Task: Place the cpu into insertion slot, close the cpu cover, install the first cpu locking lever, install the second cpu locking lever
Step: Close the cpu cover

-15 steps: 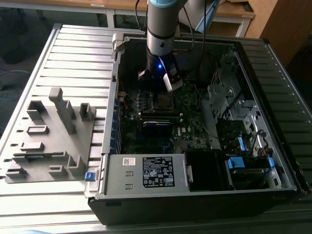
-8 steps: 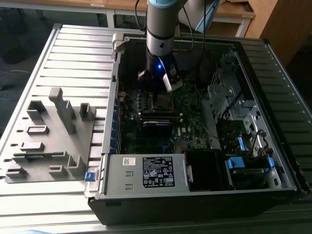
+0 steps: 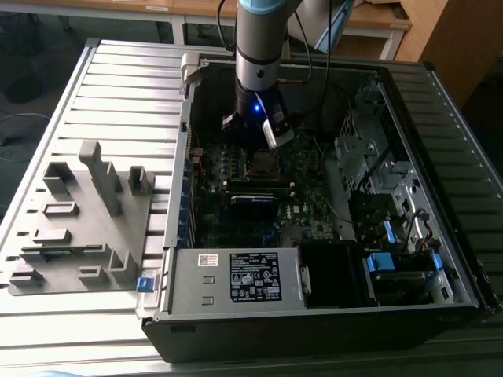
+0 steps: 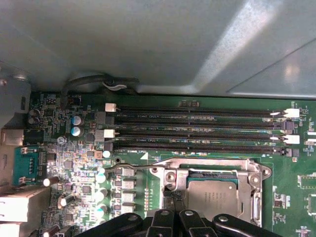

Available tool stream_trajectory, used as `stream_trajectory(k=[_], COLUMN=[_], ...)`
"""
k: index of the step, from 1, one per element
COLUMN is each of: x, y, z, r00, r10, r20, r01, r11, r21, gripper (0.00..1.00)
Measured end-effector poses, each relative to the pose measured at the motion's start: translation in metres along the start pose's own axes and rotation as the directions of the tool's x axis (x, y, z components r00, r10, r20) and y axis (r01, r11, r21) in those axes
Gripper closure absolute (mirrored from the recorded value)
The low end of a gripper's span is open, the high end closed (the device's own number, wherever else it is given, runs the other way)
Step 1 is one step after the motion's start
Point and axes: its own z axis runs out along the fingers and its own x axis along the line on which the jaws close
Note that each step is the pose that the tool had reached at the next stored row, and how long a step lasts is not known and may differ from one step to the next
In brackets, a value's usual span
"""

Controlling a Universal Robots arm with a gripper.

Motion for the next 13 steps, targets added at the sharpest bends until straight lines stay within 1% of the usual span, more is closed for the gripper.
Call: stream_trajectory(k=[4,13], x=[0.0001,0.0], y=[-0.0002,-0.0001], z=[0.0013,0.0017], r00=[1.0,1.0], r10=[0.0,0.0], r20=[-0.0004,0.0], r01=[0.0,0.0], r11=[1.0,1.0], r21=[0.0005,0.0], gripper=[0.89,0.89])
